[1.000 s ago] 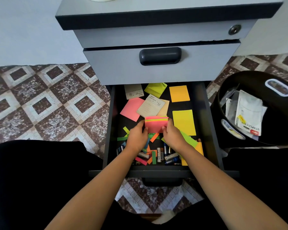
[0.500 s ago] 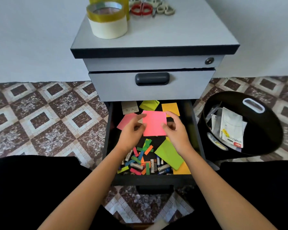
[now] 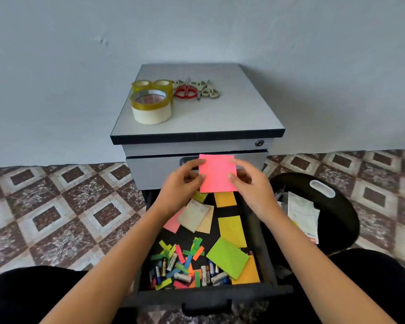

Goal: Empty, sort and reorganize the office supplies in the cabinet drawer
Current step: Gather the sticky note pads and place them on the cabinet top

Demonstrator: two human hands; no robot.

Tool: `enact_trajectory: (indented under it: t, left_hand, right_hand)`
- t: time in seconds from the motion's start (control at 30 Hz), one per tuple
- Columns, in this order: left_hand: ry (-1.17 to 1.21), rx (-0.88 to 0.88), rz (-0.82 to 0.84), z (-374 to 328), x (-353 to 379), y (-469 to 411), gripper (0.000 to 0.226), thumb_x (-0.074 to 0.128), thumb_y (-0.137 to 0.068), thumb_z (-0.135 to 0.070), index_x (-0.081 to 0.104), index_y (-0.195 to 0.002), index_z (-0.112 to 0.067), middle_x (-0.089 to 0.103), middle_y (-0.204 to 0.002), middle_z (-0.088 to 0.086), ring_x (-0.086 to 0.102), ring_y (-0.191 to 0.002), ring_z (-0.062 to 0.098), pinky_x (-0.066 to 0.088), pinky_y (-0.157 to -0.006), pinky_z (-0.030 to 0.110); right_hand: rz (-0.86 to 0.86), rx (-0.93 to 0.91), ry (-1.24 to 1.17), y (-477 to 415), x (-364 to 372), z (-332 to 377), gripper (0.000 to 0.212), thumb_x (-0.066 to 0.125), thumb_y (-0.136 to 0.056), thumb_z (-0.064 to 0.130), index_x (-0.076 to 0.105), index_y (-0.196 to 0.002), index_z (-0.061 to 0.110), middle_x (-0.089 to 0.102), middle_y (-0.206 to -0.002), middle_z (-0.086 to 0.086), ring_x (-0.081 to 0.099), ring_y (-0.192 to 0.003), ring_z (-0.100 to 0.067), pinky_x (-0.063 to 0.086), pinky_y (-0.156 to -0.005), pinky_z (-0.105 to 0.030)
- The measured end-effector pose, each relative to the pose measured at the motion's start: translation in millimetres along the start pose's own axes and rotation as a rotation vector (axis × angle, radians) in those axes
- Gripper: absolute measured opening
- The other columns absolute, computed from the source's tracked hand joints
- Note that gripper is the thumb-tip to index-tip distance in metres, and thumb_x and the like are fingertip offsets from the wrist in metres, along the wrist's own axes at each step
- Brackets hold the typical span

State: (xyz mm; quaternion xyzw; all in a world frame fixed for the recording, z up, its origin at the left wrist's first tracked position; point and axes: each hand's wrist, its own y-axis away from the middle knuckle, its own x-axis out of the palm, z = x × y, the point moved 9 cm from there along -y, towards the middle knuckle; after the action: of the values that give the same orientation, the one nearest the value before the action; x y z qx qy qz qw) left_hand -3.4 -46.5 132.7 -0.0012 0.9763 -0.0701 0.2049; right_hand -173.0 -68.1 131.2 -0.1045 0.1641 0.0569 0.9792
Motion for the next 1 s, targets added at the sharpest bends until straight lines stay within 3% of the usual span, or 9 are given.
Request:
enact_trajectory:
  t: [0.2, 0.33, 0.5, 0.7, 0.8, 1.0]
  left_hand:
    - [-0.028, 0.054, -0.024, -60.0, -11.8, -49.2, 0.03, 0.054, -0.094, -0.022, 0.053, -0.124, -0.025, 0.06, -0.077, 0.0, 0.054, -0.062, 0.01, 0.047, -0.056, 0.02]
    - [-0.084, 0.025, -0.041, -80.6, -11.7, -94.7, 0.03, 0.053, -0.094, -0.023, 0.054, -0.124, -0.025, 0.061, -0.076, 0.0, 0.056, -0.062, 0.012, 0.049, -0.059, 0.022]
    - [-0.169, -0.022, -0.034, -86.7, -0.9, -145.4, 0.034, 0.05, -0.093, -0.019, 0.054, -0.127, -0.021, 0.065, -0.099, 0.012, 0.064, -0.077, 0.023, 0.049, -0.061, 0.025]
    - [-0.333, -0.005, -0.022, -90.1, 13.3, -190.8, 0.037, 0.049, -0.092, -0.014, 0.054, -0.129, -0.015, 0.056, -0.127, 0.011, 0.058, -0.094, 0.021, 0.041, -0.072, 0.02]
    - [-0.399, -0.003, -0.02, -88.7, 20.1, -208.4, 0.038, 0.049, -0.092, -0.014, 0.053, -0.129, -0.014, 0.054, -0.13, 0.011, 0.054, -0.108, 0.023, 0.035, -0.076, 0.018]
    - [-0.514, 0.03, 0.013, -89.3, 35.7, -230.1, 0.04, 0.045, -0.093, -0.013, 0.051, -0.132, -0.011, 0.056, -0.127, 0.016, 0.054, -0.11, 0.029, 0.039, -0.084, 0.025]
  right_hand:
    - [-0.045, -0.063, 0.071, -51.6, -38.3, 45.4, 0.033, 0.061, -0.091, 0.02, 0.057, -0.123, 0.025, 0.058, -0.121, 0.003, 0.054, -0.11, -0.015, 0.045, -0.086, -0.027]
    - [-0.092, -0.037, 0.183, -90.4, -58.4, 61.0, 0.032, 0.059, -0.091, 0.023, 0.058, -0.123, 0.026, 0.058, -0.109, 0.002, 0.055, -0.094, -0.017, 0.045, -0.077, -0.029]
    - [-0.069, -0.008, 0.302, -134.0, -69.9, 65.1, 0.034, 0.059, -0.091, 0.021, 0.059, -0.125, 0.018, 0.052, -0.096, 0.009, 0.052, -0.08, -0.012, 0.043, -0.082, -0.027]
    - [-0.041, 0.054, 0.392, -174.1, -79.5, 55.0, 0.038, 0.059, -0.092, 0.02, 0.057, -0.129, 0.017, 0.057, -0.127, -0.009, 0.055, -0.113, -0.024, 0.039, -0.094, -0.025]
    - [-0.032, 0.079, 0.425, -189.5, -83.4, 46.3, 0.038, 0.059, -0.092, 0.021, 0.057, -0.13, 0.017, 0.056, -0.129, -0.01, 0.054, -0.114, -0.024, 0.038, -0.091, -0.023]
    - [-0.019, 0.124, 0.498, -208.2, -90.0, 31.3, 0.039, 0.057, -0.093, 0.02, 0.055, -0.132, 0.015, 0.055, -0.133, -0.012, 0.052, -0.12, -0.026, 0.038, -0.097, -0.027]
